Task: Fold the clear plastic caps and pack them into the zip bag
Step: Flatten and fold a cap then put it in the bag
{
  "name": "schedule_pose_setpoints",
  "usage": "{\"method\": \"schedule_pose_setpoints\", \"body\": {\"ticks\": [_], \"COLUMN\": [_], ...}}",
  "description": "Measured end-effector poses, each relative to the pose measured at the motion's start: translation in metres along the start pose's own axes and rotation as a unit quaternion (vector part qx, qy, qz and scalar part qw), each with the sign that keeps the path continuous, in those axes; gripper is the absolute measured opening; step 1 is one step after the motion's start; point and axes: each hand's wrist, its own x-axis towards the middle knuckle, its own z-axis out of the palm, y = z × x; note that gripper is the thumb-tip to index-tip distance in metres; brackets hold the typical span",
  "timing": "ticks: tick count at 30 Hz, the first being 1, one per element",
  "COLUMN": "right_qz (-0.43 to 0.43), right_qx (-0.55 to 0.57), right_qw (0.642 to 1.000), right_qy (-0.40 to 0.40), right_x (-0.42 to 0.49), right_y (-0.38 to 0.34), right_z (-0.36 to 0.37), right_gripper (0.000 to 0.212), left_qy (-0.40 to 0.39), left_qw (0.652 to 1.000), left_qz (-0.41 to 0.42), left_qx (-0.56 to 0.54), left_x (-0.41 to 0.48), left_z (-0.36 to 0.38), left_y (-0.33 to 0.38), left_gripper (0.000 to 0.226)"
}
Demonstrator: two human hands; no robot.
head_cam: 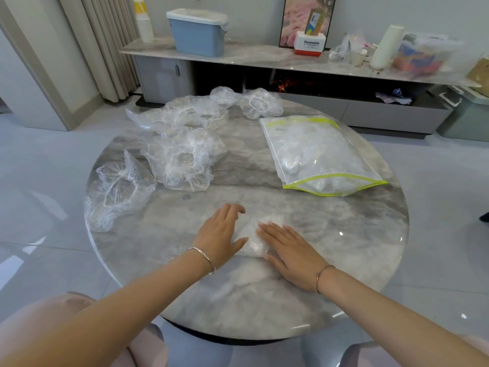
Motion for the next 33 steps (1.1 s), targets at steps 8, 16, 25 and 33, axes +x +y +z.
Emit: {"method": "schedule_pose_setpoints", "body": {"ticks": [8,16,25,33], "right_qz": [0.028,0.049,0.212,0.206], "right_qx": [0.073,0.111,0.386,0.274], "right_qw": [0.997,0.99,0.885,0.931], "right_qy": [-0.012,0.073,0.151,0.127], "right_x": [-0.002,-0.005,0.005,0.004], "right_y": [0.002,-0.005,0.005,0.008], "right_z": [-0.004,-0.009,-0.002,0.0], "right_gripper": [0.066,0.039,0.015,0.02], "left_qy": [-0.177,-0.151,-0.181,0.024], "left_qw": [0.97,0.985,0.967,0.993], "left_qz": [0.111,0.048,-0.081,0.115], "left_qx": [0.121,0.073,-0.16,-0.017], "left_x": [-0.007,0.002,0.006,-0.003], "left_z": [0.013,0.011,0.01,0.013], "left_y": [-0.003,0.006,0.003,0.015], "left_gripper": [0.057,0.028,0.017,0.033]}}
